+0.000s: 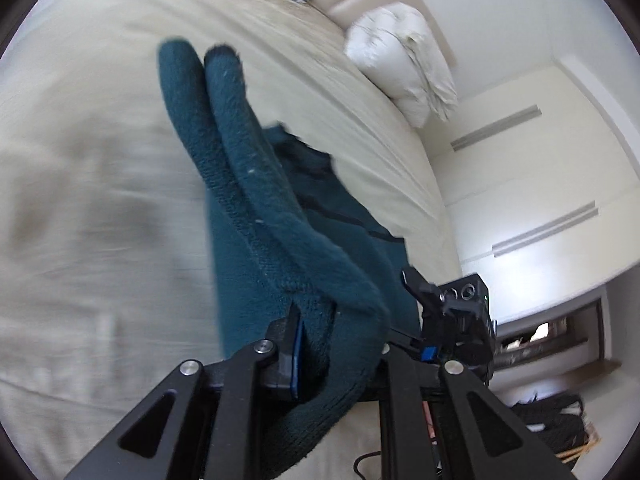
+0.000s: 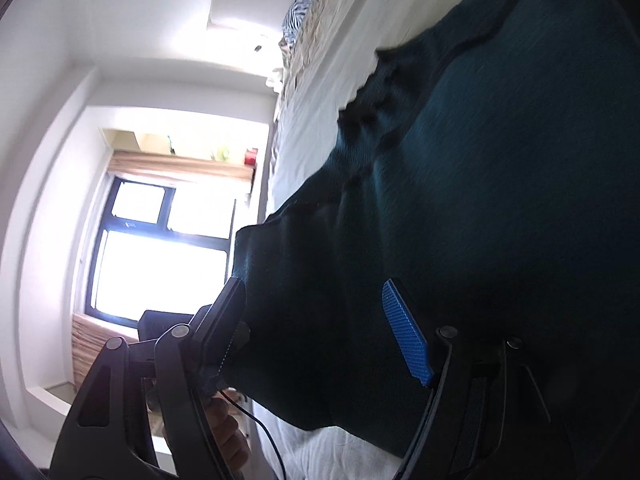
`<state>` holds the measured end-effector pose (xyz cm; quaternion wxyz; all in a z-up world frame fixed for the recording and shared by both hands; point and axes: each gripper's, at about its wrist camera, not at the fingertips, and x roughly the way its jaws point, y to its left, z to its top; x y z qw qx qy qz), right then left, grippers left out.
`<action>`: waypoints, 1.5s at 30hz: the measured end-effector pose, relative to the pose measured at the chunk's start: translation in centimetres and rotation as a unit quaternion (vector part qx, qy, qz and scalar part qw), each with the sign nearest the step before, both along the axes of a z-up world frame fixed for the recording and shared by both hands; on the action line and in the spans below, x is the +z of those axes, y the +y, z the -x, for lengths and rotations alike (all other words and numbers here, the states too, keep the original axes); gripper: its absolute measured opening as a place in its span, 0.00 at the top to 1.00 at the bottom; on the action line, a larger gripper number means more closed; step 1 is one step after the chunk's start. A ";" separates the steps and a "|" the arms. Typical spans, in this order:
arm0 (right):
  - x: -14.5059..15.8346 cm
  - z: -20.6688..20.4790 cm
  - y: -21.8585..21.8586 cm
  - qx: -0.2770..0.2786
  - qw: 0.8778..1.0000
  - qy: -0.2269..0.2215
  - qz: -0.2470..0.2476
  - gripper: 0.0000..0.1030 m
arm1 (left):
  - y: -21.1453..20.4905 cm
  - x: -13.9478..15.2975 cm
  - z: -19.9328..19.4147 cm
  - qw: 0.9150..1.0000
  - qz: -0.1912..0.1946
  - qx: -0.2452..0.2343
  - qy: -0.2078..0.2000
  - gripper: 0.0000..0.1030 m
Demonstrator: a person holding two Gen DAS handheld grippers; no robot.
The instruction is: Fold small clothes
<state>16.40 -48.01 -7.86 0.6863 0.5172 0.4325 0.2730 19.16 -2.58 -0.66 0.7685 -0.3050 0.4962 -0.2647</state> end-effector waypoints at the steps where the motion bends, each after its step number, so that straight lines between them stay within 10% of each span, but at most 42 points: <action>1: 0.0 0.1 -1.0 -0.009 1.000 0.001 -0.009 0.31 | -1.2 0.1 -0.2 1.000 -0.004 -0.008 -0.002 0.85; 7: -1.1 0.3 -5.8 -0.047 0.997 0.014 -0.051 0.29 | -9.1 -1.8 -1.6 0.998 -0.014 -0.054 -0.006 0.83; 14: -1.4 -0.2 -7.5 -0.039 0.998 0.016 -0.057 0.29 | -10.9 -3.5 -0.5 0.996 0.026 -0.085 -0.008 0.38; 27: 1.6 -3.4 -1.7 0.037 0.988 0.027 0.147 0.30 | -4.6 -4.4 2.9 0.998 0.038 -0.043 -0.009 0.37; 34: 2.5 -4.9 2.3 0.089 0.950 0.008 0.298 0.67 | -3.7 -4.5 4.2 0.998 0.043 -0.041 -0.009 0.37; 45: 3.4 -3.5 0.5 0.060 0.954 0.022 0.293 0.75 | -3.8 -4.3 4.6 0.999 0.040 -0.036 -0.008 0.35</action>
